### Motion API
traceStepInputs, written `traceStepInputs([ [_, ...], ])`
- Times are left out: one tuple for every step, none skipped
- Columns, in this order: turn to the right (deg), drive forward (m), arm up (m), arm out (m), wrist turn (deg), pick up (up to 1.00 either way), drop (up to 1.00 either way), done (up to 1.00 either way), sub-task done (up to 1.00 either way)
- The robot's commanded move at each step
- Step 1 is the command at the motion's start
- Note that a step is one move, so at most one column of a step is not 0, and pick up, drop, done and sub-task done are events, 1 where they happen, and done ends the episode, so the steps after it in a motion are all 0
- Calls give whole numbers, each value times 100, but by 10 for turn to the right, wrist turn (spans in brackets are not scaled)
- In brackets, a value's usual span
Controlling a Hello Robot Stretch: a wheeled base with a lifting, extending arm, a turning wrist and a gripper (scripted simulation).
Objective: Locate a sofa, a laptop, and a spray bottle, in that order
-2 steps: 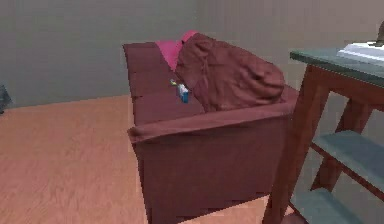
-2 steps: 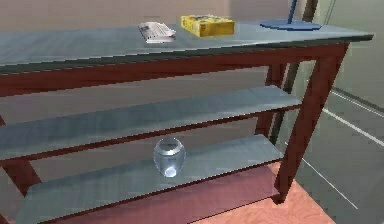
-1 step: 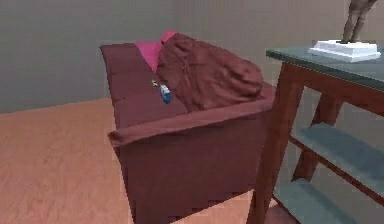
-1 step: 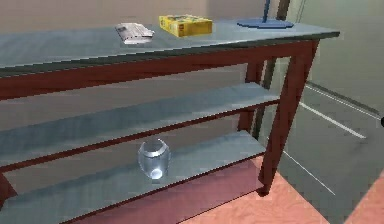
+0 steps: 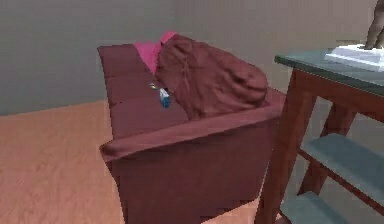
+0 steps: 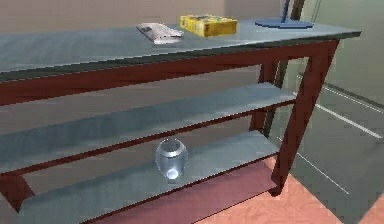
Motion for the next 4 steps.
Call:
traceStepInputs([
  [0,0,0,0,0,0,0,0,100],
  [450,0,0,0,0,0,0,0,0],
  [450,0,0,0,0,0,0,0,0],
  [450,0,0,0,0,0,0,0,0],
])
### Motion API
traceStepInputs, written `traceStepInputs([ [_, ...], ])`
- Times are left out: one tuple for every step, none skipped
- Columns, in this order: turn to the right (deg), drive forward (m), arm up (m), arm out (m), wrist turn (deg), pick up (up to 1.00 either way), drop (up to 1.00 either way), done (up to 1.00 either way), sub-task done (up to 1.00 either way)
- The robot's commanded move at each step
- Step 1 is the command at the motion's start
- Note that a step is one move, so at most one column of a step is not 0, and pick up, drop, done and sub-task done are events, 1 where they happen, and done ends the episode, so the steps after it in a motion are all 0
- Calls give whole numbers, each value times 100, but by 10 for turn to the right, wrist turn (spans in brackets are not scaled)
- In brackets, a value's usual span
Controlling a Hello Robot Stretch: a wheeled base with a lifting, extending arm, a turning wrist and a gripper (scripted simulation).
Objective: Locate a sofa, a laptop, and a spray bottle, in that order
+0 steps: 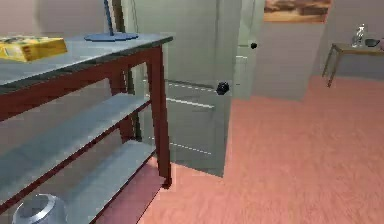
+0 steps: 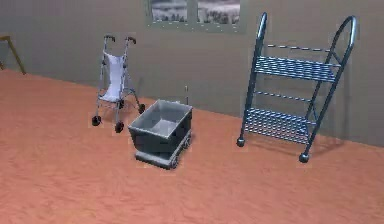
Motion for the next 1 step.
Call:
traceStepInputs([
  [360,0,0,0,0,0,0,0,0],
])
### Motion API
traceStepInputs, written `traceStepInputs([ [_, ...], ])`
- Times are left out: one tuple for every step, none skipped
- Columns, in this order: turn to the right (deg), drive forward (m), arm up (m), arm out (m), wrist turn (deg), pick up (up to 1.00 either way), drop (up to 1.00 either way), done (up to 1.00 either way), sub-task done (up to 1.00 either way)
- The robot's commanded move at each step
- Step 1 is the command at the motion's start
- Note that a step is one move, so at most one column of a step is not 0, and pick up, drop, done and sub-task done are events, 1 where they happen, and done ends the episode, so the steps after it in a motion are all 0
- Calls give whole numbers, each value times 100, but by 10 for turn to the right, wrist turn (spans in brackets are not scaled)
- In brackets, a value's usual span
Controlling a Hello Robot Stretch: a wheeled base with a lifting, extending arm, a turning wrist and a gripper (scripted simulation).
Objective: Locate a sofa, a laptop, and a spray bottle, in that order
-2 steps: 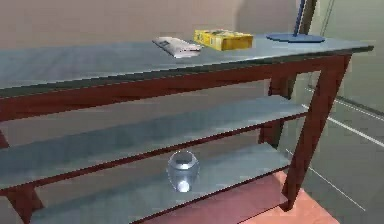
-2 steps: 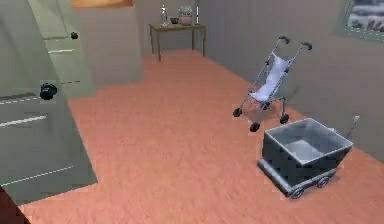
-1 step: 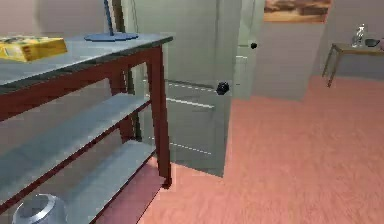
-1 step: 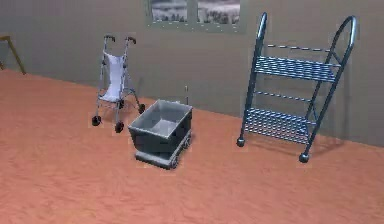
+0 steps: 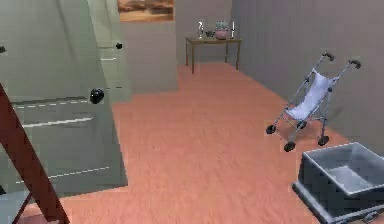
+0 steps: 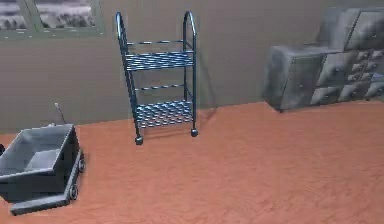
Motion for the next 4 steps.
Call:
traceStepInputs([
  [0,100,0,0,0,0,0,0,0],
  [240,0,0,0,0,0,0,0,0],
  [0,10,0,0,0,0,0,0,0],
  [-360,0,0,0,0,0,0,0,0],
])
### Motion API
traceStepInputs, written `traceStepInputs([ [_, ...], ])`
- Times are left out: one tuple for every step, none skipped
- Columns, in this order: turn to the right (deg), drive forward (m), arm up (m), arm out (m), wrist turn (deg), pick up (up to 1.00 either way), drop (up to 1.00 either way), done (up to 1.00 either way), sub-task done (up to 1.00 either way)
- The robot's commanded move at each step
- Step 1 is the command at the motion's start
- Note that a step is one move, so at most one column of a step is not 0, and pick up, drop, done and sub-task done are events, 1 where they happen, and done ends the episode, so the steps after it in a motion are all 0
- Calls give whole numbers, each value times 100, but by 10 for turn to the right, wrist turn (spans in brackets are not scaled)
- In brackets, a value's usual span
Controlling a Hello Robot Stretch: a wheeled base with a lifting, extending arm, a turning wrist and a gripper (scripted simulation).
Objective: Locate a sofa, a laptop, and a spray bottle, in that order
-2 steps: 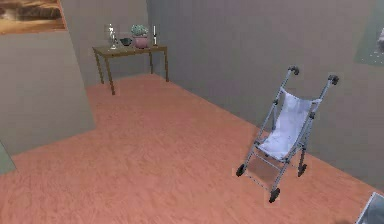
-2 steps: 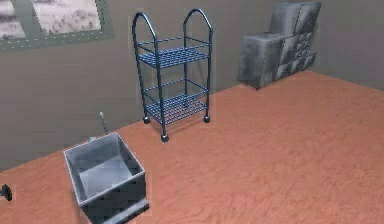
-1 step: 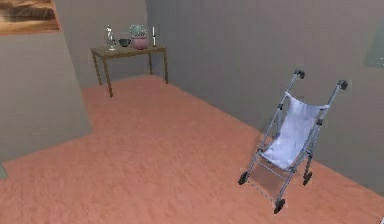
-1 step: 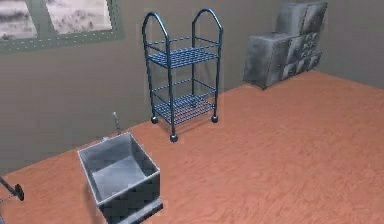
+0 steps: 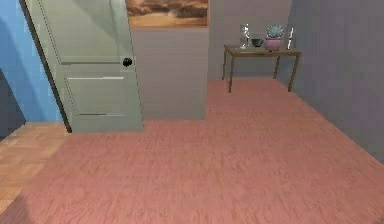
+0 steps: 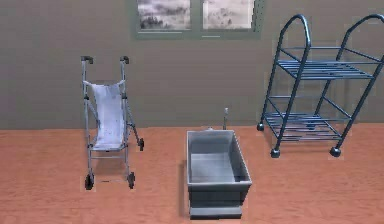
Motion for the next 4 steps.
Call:
traceStepInputs([
  [0,55,0,0,0,0,0,0,0],
  [-450,0,0,0,0,0,0,0,0],
  [-60,0,0,0,0,0,0,0,0],
  [0,75,0,0,0,0,0,0,0],
])
